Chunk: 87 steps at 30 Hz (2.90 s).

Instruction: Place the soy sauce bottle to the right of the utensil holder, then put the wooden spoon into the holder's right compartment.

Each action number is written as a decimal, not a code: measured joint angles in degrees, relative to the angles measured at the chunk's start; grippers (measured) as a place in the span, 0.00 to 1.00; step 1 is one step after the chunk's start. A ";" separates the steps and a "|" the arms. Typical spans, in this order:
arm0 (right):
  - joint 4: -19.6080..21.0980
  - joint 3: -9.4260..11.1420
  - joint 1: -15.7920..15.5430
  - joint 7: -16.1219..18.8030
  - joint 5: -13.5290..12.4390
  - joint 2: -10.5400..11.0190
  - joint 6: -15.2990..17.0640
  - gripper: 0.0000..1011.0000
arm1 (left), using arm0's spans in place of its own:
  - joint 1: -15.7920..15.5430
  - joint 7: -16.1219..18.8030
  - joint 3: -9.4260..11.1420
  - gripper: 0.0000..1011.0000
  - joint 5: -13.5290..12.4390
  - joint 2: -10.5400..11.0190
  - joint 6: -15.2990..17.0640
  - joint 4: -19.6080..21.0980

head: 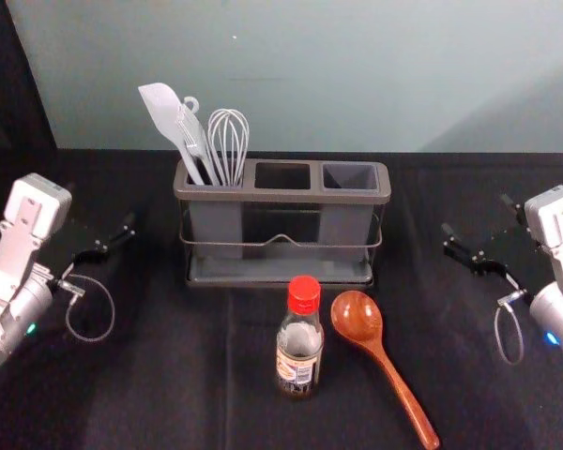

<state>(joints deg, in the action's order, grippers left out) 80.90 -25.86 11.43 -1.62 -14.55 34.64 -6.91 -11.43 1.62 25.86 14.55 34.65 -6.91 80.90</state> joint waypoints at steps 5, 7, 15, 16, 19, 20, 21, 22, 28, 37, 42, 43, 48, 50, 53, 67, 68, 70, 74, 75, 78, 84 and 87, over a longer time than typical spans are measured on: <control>0.00 0.00 0.00 0.00 0.00 0.00 0.00 0.99 | 0.00 0.00 0.00 0.99 0.00 0.00 0.00 0.00; 0.00 0.00 0.00 0.00 0.00 0.00 0.00 0.99 | 0.00 0.00 0.00 0.99 0.00 0.00 0.00 0.00; 0.00 0.00 0.00 0.00 0.00 0.00 0.00 0.99 | 0.00 0.00 0.00 0.99 0.00 0.00 0.00 0.00; 0.00 0.00 0.00 0.00 0.00 0.00 0.00 0.99 | 0.00 0.00 0.00 0.99 0.00 0.00 0.00 0.00; 0.00 0.00 0.00 0.00 0.00 0.00 0.00 0.99 | 0.00 0.00 0.00 0.99 0.00 0.00 0.00 0.00; 0.00 0.00 0.00 0.00 0.00 0.00 0.00 0.99 | 0.00 0.00 0.00 0.99 0.00 0.00 0.00 0.00; 0.00 0.00 0.00 0.00 0.00 0.00 0.00 0.99 | 0.00 0.00 0.00 0.99 0.00 0.00 0.00 0.00; 0.00 0.00 0.00 0.00 0.00 0.00 0.00 0.99 | 0.00 0.00 0.00 0.99 0.00 0.00 0.00 0.00; 0.00 0.00 0.00 0.00 0.00 0.00 0.00 0.99 | 0.00 0.00 0.00 0.99 0.00 0.00 0.00 0.00; 0.00 0.00 0.00 0.00 0.00 0.00 0.00 0.99 | 0.00 0.00 0.00 0.99 0.00 0.00 0.00 0.00; 0.00 0.00 0.00 0.00 0.00 0.00 0.00 0.99 | 0.00 0.00 0.00 0.99 0.00 0.00 0.00 0.00; 0.00 0.00 0.00 0.00 0.00 0.00 0.00 0.99 | 0.00 0.00 0.00 0.99 0.00 0.00 0.00 0.00; 1.30 1.13 -1.69 -0.09 0.03 0.08 0.01 0.99 | 0.00 0.00 0.00 0.99 0.00 0.00 0.00 0.00; 2.69 1.84 -3.15 -0.24 -0.02 0.55 0.04 0.99 | 0.00 0.00 0.00 0.99 0.00 0.00 0.00 0.00; 4.38 2.52 -4.79 -0.60 0.07 1.21 0.08 0.99 | 0.00 0.00 0.00 0.99 0.00 0.00 0.00 0.00; 16.27 7.22 -18.14 0.02 -3.00 4.06 -3.75 0.99 | 0.00 0.00 0.00 0.99 0.00 0.00 0.00 0.00; 17.30 7.46 -19.27 0.48 -3.77 3.80 -4.66 0.99 | 0.00 0.00 0.00 0.99 0.00 0.00 0.00 0.00; 18.41 7.70 -20.39 1.09 -4.78 3.51 -5.47 0.99 | 0.00 0.00 0.00 0.99 0.00 0.00 0.00 0.00; 20.95 8.07 -22.53 3.31 -7.62 2.74 -7.08 0.99 | 0.00 0.00 0.00 0.99 0.00 0.00 0.00 0.00; 21.85 8.12 -23.16 4.23 -8.56 2.52 -7.43 0.99 | 0.00 0.00 0.00 0.99 0.00 0.00 0.00 0.00; 22.99 8.15 -23.94 5.73 -10.00 2.28 -7.77 0.99 | 0.00 0.00 0.00 0.99 0.00 0.00 0.00 0.00; 25.08 7.77 -25.22 9.33 -12.49 1.94 -7.58 0.99 | 0.00 0.00 0.00 0.99 0.00 0.00 0.00 0.00; 25.93 7.00 -25.29 10.98 -12.61 1.96 -6.43 0.99 | 0.00 0.00 0.00 0.99 0.00 0.00 0.00 0.00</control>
<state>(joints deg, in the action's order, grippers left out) 106.83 -18.86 -13.86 9.36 -27.16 36.61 -13.33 -11.43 1.62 25.86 14.55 34.64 -6.91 80.90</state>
